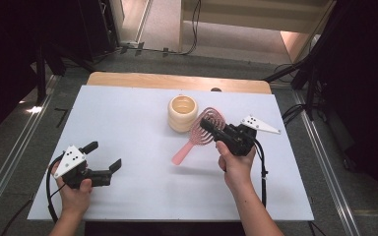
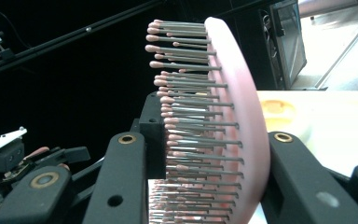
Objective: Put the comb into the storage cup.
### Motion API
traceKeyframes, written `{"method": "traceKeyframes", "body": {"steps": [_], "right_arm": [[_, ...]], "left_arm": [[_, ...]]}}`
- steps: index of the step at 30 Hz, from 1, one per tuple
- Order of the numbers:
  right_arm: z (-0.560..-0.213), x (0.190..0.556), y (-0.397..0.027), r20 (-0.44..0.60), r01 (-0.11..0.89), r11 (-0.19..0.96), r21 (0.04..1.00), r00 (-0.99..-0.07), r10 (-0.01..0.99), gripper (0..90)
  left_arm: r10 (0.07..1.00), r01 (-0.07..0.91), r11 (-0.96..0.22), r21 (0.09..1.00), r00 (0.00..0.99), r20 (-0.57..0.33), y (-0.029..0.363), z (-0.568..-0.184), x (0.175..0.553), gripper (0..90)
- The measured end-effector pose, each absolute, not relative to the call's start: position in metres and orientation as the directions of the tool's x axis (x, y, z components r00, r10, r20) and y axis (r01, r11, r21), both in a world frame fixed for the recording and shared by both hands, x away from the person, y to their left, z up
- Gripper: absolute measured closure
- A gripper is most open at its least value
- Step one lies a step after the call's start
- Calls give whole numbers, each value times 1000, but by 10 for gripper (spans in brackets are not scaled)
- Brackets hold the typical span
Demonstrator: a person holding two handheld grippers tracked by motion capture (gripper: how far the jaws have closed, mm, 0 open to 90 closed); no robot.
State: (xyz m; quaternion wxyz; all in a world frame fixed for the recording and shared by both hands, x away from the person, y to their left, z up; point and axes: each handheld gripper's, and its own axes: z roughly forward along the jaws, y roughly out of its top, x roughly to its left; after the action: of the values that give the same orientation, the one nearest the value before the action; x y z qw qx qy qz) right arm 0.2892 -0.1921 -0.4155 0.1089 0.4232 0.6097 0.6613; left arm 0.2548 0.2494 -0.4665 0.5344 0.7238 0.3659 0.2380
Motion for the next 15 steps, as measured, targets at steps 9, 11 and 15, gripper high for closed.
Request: {"method": "traceKeyframes", "body": {"steps": [9,11,15], "right_arm": [[-409,291,-207,418,355,-240,904,-610,674,628],[-408,291,-209,409,346,-237,908,-610,679,628],[-406,292,-213,406,337,-241,910,-612,679,628]], "left_arm": [[803,278,-137,951,593,-57,266,-471,255,0],[808,280,-130,951,586,-62,268,-472,255,0],[811,278,-140,950,582,-51,270,-473,255,0]]}}
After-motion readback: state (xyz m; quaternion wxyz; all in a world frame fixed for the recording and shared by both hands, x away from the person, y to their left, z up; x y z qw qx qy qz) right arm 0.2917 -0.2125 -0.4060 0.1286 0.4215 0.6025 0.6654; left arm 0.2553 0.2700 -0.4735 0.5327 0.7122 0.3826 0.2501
